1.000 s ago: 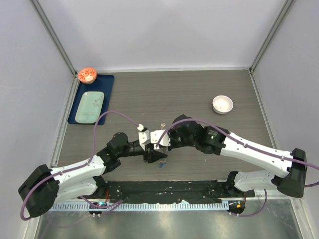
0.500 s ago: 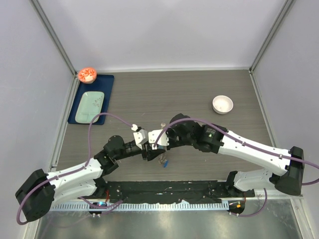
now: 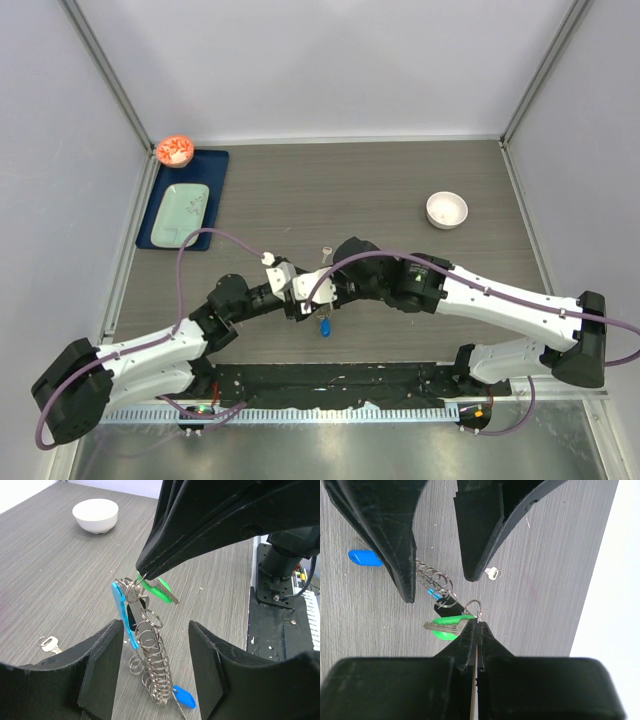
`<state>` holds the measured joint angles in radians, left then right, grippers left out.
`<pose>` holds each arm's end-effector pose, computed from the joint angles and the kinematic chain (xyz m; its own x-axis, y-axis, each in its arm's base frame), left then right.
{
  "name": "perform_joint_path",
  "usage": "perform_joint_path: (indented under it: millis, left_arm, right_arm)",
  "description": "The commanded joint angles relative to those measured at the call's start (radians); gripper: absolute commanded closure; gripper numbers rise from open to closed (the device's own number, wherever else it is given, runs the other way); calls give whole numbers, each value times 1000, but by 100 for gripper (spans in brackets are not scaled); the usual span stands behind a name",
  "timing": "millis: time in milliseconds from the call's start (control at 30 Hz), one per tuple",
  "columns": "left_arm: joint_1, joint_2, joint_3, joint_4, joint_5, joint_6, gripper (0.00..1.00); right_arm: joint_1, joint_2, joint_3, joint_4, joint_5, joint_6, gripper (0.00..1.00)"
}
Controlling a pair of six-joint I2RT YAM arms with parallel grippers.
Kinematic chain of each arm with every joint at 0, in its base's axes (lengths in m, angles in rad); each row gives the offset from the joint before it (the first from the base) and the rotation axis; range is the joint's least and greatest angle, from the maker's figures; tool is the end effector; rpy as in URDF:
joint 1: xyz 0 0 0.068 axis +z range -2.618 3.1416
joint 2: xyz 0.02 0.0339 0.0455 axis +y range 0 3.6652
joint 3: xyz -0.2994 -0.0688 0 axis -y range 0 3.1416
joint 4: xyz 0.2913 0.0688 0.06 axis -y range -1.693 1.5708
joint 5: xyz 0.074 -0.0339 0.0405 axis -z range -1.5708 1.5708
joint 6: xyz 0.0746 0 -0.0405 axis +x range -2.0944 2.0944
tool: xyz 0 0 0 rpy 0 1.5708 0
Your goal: Put the keys on the keyring
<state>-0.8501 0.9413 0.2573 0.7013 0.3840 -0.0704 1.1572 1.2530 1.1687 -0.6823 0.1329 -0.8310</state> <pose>0.1444 -0.2067 0.2204 -0.0550 -0.0362 -0.9978 0.9423 0.3287 -0.0639 0.1410 0.2967 0.3305 0.4541 -0.7870 -0.4177 -0.7919 -0.1417 -0.5940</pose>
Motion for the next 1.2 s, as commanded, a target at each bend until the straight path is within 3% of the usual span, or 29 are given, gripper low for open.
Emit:
perform_joint_path:
  millis: [0,433,833,1067,1167]
  left_arm:
    - [14,22,30,50,-1,32,42]
    - [13,79,-38,260,96,-80,42]
    - [25,-163,-93,81,-23,99,42]
    - [55,-138,-58,30,15,141,54]
    - [63,-102,-36,49,41,141,55]
  right_arm:
    - [24,-12,46,41,57,-30,99]
    - [50,-38,-1,107,70,-43,99]
    - [79,-69,-27,107,56,-45,99]
    - [104,-75,-29,107,53,-51,99]
    - [118,-75,-32,104,54,-53,99]
